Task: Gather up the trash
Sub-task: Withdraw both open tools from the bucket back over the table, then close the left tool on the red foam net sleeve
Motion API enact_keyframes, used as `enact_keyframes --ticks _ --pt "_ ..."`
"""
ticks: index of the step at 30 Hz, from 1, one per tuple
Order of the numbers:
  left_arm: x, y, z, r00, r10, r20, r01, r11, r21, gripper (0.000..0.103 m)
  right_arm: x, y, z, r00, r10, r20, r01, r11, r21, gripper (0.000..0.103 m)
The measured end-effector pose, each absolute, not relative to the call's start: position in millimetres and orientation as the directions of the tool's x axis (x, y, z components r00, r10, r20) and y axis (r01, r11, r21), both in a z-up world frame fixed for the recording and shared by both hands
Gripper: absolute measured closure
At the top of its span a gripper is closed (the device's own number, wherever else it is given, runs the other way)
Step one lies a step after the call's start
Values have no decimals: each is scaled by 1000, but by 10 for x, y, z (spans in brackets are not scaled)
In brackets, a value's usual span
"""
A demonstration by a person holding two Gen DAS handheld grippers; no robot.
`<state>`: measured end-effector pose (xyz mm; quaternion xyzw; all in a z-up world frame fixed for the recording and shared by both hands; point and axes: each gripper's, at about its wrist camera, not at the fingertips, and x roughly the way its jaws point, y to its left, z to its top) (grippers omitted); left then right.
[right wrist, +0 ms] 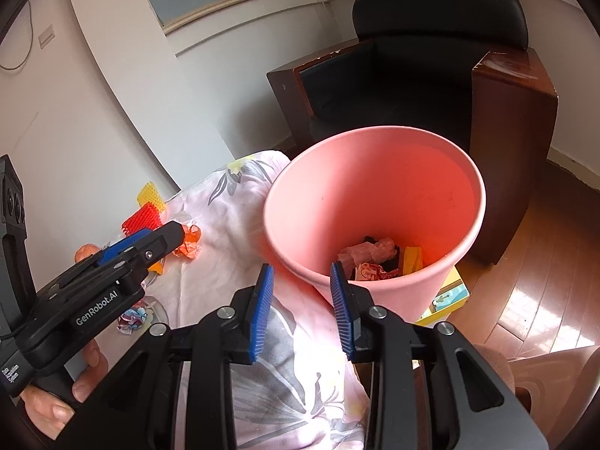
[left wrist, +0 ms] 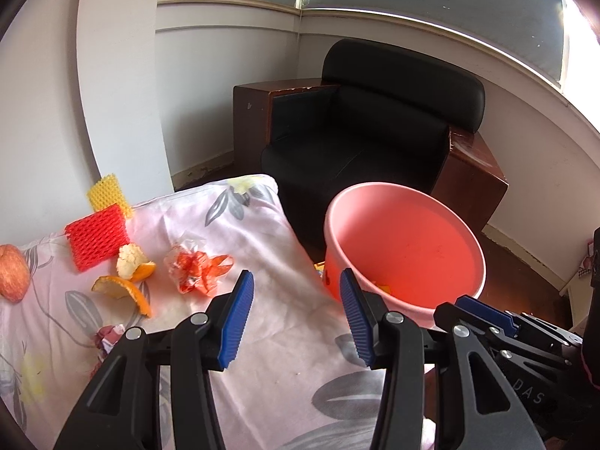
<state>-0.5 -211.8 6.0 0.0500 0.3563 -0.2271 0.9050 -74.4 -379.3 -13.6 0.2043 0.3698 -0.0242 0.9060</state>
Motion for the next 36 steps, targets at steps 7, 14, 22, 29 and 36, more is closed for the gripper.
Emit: enact_keyframes --ticks 7,14,22,29,36 --pt "17 -1777 -38 643 -353 -680 416 906 -77 56 -698 -3596 -137 720 134 -680 162 922 353 71" --pt "118 -1265 -98 657 -317 -684 347 933 -99 56 -553 -3373 -172 716 193 -670 114 916 385 71" --pt "286 -524 -105 713 -252 -655 270 960 -75 56 -319 -3032 -239 695 265 -669 37 915 401 71" --pt "771 -39 -195 715 -213 -666 180 976 -120 52 -132 -2775 -284 671 314 -672 -27 916 401 71" --pt "1351 88 -428 681 -218 -700 161 976 -147 51 21 -2715 -304 661 331 -673 -41 912 408 71"
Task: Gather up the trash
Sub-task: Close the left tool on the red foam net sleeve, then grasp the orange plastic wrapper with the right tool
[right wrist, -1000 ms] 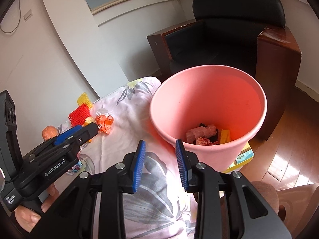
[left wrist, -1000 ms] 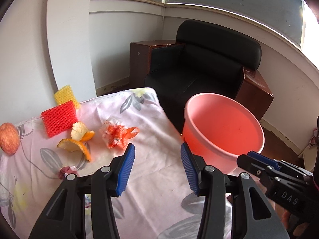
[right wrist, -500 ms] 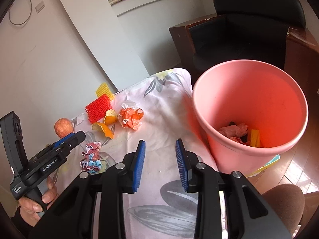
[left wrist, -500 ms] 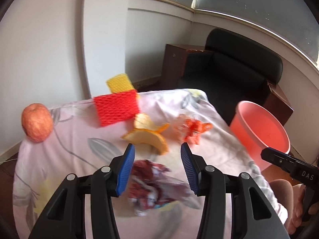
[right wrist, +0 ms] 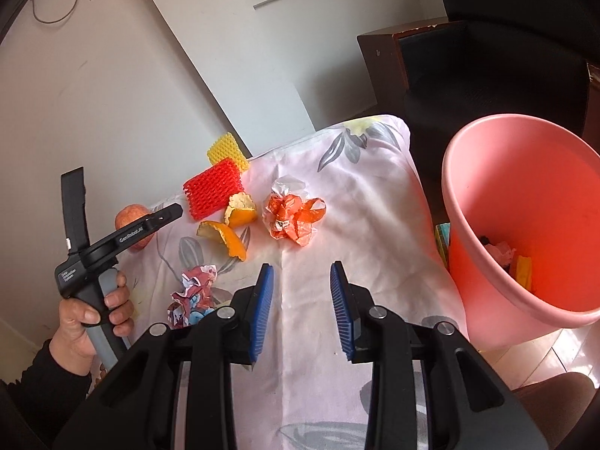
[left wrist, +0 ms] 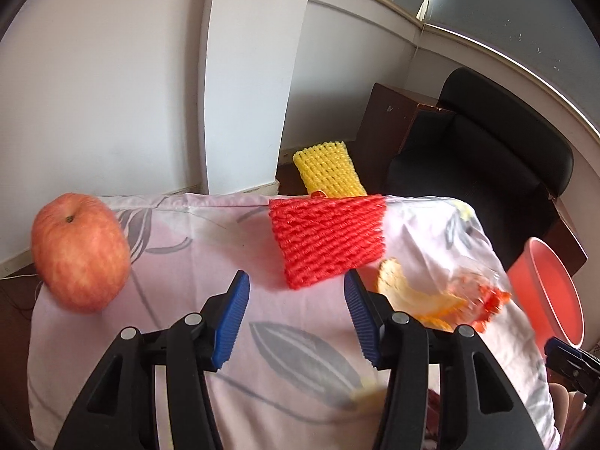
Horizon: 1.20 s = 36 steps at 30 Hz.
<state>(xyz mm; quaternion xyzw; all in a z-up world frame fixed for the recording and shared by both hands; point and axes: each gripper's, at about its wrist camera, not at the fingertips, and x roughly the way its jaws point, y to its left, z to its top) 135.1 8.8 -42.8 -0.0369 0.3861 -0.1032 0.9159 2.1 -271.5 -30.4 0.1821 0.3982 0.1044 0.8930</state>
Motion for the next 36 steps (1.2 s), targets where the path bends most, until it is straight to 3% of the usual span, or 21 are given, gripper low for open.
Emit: enact_keyframes --ticks 3,5,7,8,10,13,30,36 --pt "1512 65 -519 667 -235 -707 167 972 -165 51 67 -2714 -315 659 331 -675 -43 913 406 70" --pt "1611 49 -587 655 -246 -714 170 969 -178 51 102 -2727 -314 661 333 -672 -45 912 408 61" --pt "1668 22 -633 644 -261 -719 172 965 -196 54 139 -2735 -306 664 332 -670 -48 913 405 60" --pt "1697 15 -654 632 -273 -725 176 962 -210 58 158 -2735 -302 666 332 -668 -51 914 403 60" --pt "1718 6 -673 621 -294 -727 172 956 -239 81 203 -2731 -288 669 330 -666 -59 917 395 60" --pt "1708 18 -674 612 -321 -723 176 946 -271 95 270 -2716 -259 674 332 -660 -74 919 387 60" --pt "966 198 -262 684 -338 -646 209 940 -271 99 872 -2454 -379 624 347 -701 -173 935 309 55" --pt "874 229 -324 667 -321 -673 192 946 -261 99 1015 -2412 -565 576 375 -726 -191 926 326 55"
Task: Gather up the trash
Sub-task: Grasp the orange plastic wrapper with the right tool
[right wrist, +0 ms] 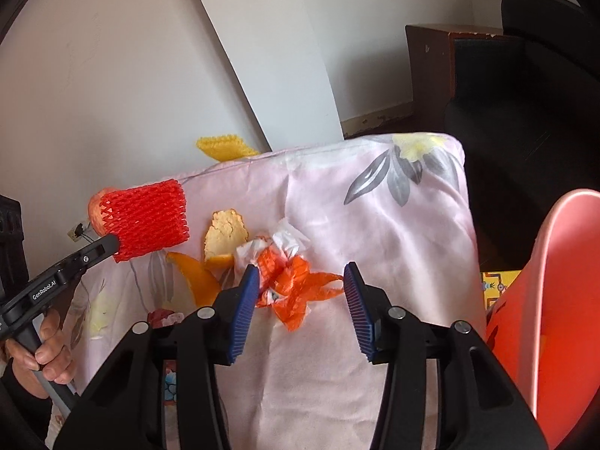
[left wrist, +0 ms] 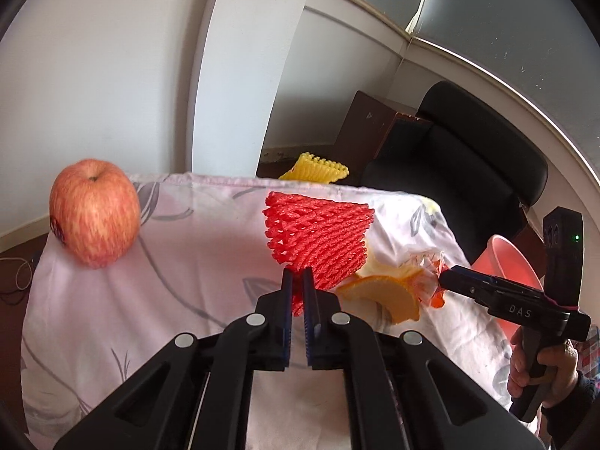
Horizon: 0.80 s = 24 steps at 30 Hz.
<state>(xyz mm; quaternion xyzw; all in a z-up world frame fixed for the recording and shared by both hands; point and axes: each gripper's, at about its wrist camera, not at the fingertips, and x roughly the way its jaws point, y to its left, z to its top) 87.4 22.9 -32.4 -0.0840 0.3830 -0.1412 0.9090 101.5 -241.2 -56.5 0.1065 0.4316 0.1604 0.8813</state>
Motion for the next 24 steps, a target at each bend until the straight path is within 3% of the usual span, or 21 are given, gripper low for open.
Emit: enact_keyframes --ticks 3,5,10,24 --pt "848 258 -339 665 -323 -674 189 945 -267 99 998 -2403 -542 580 388 -716 -207 921 331 65" --pt "832 258 -317 668 -324 -670 192 945 -266 99 984 -2379 -525 574 403 -713 -226 915 335 79" --pt "782 240 -254 680 -320 -659 193 946 -260 99 920 -2319 -468 587 394 -707 -235 919 317 92" --pt "479 128 138 722 -355 -594 245 934 -260 99 355 -2635 -43 696 399 -597 -187 903 386 92"
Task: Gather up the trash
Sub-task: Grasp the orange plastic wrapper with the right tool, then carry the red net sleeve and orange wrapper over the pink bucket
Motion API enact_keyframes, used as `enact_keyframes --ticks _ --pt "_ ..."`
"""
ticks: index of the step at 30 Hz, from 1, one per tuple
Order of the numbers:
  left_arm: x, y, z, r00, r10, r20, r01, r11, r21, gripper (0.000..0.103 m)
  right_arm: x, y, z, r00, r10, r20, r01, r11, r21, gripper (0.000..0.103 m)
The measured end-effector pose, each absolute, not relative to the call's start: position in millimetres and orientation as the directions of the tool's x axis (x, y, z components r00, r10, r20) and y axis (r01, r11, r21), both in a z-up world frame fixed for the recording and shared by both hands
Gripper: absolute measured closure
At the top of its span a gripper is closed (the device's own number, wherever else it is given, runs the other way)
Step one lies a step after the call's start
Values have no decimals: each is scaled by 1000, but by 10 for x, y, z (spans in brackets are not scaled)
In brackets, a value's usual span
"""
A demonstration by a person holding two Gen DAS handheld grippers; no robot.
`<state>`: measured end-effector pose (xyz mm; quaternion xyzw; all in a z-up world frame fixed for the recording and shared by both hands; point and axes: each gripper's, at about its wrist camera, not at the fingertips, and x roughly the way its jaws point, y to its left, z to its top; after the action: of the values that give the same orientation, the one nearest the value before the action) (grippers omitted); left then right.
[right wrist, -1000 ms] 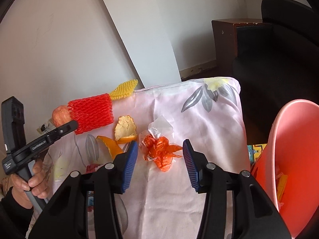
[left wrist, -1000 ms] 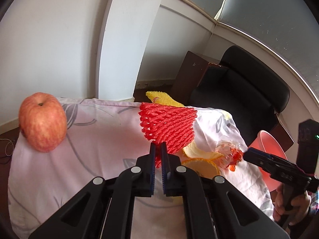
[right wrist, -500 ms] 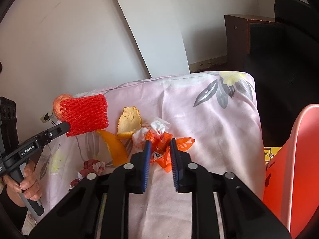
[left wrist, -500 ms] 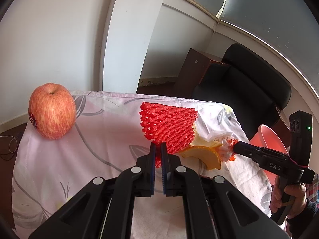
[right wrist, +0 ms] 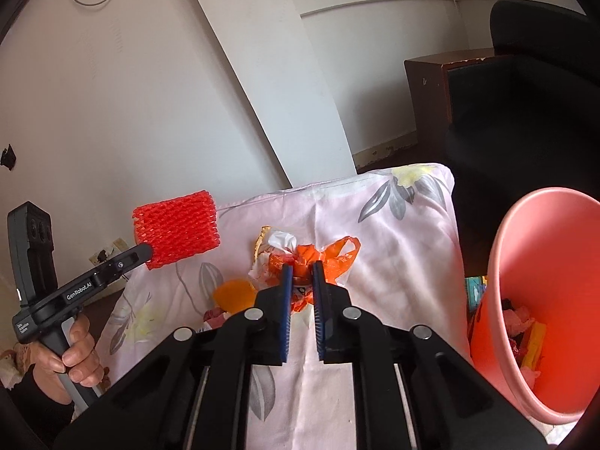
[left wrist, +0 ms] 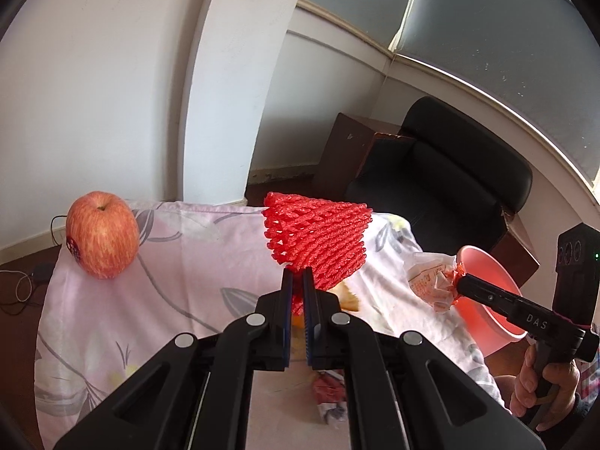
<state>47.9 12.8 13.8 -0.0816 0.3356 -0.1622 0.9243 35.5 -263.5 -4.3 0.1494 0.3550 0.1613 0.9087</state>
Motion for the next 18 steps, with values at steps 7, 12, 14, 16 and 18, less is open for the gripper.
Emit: enact_keyframes --ticks 7,12,14,16,18 --pt "339 -248 257 701 -412 -582 324 911 -254 99 57 -2908 74 744 342 -574 -120 914 388 92" --pt "223 -600 314 673 -462 -578 393 885 -250 99 -127 -3144 111 771 287 -568 -59 921 385 92" --pt "178 -761 340 661 -479 -577 418 874 -247 99 -196 -3242 128 783 264 -563 -36 923 383 92" --pt "143 -913 374 649 -495 -577 445 863 -240 99 -268 -3350 140 796 233 -559 -7 926 377 92" --pt "103 -1082 408 639 -510 -576 474 851 -227 99 -334 -3468 139 804 203 -558 25 927 374 92"
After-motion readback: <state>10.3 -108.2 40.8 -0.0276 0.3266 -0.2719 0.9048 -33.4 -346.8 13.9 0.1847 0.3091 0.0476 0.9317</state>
